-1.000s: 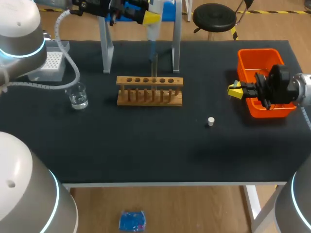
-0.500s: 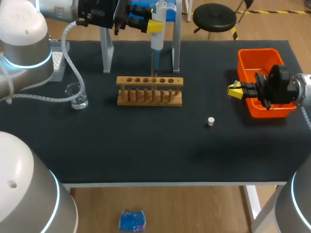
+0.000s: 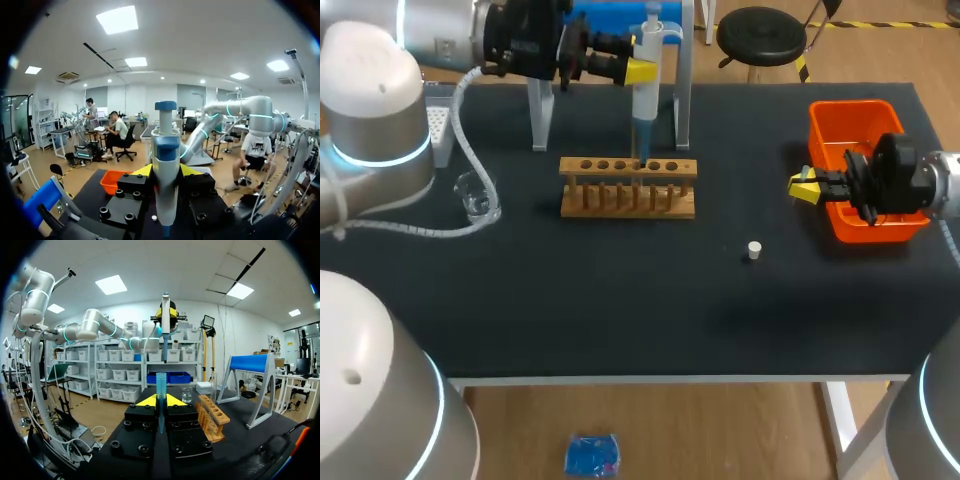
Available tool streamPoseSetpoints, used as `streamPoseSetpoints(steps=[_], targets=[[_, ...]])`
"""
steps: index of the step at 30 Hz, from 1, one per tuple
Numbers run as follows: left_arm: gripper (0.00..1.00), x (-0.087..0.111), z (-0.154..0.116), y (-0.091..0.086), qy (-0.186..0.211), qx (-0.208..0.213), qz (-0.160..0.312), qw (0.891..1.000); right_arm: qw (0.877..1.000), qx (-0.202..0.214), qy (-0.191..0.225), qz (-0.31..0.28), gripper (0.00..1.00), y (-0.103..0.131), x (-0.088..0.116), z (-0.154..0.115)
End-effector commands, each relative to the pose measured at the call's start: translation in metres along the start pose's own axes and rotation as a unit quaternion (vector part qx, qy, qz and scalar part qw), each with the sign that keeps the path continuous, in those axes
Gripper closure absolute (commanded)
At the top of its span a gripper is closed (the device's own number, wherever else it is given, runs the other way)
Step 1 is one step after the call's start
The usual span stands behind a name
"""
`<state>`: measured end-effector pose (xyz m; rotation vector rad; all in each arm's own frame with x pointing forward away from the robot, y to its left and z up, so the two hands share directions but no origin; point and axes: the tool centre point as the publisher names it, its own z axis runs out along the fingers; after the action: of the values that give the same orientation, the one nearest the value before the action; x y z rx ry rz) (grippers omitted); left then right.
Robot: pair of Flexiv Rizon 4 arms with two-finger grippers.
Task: Invert the test tube, pick up the pipette, mount the tip to pipette, aspirate from beaker and dispense into the tube, eject the tip, return the pipette, and cap with the stopper.
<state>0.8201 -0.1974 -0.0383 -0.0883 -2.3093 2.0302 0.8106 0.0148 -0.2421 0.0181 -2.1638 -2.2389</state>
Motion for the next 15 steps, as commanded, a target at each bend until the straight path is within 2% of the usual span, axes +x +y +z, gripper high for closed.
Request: streamPoseSetpoints(steps=[1, 15], targets=[[1.0, 0.0056, 0.0013, 0.0051, -0.007, 0.01, 0.001, 1.0, 1.0, 0.0, 0.001, 0.0, 1.0, -0.0004, 0.0001, -0.0007], [1.0, 0.0082, 0.0017, 0.0048, -0.003, 0.003, 0.001, 1.0, 1.0, 0.0, 0.001, 0.0, 1.0, -0.0004, 0.0001, -0.0007]])
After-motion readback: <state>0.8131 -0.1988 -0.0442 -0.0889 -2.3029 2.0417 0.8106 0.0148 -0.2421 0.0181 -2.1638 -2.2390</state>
